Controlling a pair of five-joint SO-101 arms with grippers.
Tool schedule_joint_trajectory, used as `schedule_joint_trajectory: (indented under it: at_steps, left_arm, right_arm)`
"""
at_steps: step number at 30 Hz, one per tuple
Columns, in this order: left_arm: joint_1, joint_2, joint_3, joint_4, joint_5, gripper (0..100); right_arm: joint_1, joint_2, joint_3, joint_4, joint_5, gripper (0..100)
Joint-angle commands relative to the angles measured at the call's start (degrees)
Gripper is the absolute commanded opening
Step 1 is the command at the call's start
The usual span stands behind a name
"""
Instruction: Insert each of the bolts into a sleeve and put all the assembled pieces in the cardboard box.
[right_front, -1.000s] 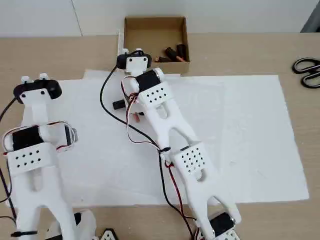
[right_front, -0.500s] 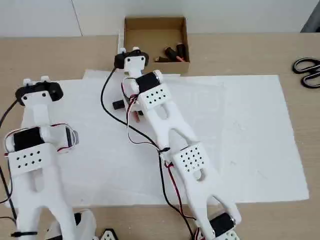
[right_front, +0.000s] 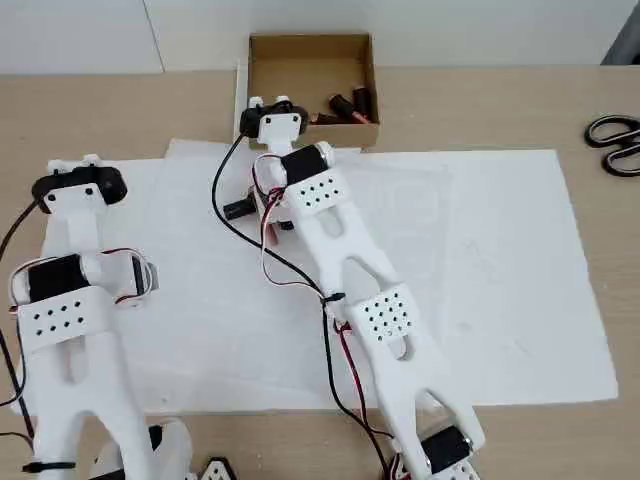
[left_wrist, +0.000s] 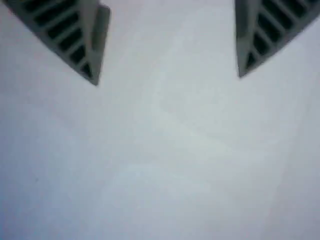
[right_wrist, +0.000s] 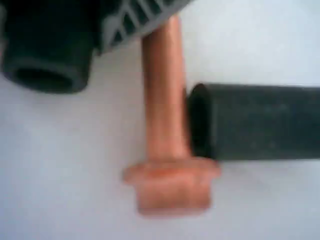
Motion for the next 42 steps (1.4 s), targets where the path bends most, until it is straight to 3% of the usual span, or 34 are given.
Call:
schedule_joint_trajectory:
  at_steps: [1, 7, 12, 20, 25, 30, 35, 39, 42]
  left_arm:
    - [0.09, -1.85, -0.13, -0.79, -0.35, 17]
    - [0.09, -1.85, -0.22, -0.79, -0.35, 17]
    - [0.62, -1.93, -1.19, -0.79, -0.35, 17]
    - [9.49, -1.67, -6.55, -0.7, 0.18, 17]
    - [15.3, 0.0, -11.56, -2.46, 10.02, 17]
    - [20.92, 14.77, -22.02, -2.64, 17.76, 17]
    - [25.32, 36.75, -39.34, 1.23, 20.75, 17]
    - [27.6, 51.25, -54.02, 5.1, 25.49, 17]
    - [33.14, 58.9, -62.9, 8.79, 27.43, 17]
  right_arm:
    - [1.27, 1.27, 0.18, -0.84, 0.53, 3.1]
    - [1.27, -0.84, -0.88, 0.04, 0.62, 2.6]
    - [0.13, -6.99, -9.58, 7.16, 0.62, 2.5]
    - [0.04, -12.88, -17.41, 8.22, 0.62, 1.3]
    - [1.27, -19.21, -17.32, 8.84, 0.62, 0.4]
    - [5.41, -26.33, -17.23, 9.01, 0.62, 0.4]
    - [12.35, -30.73, -17.05, 9.1, 0.7, 0.4]
    - [17.1, -33.19, -10.99, 9.1, 0.7, 0.4]
    - [20.53, -36.44, -4.22, 9.1, 0.7, 0.4]
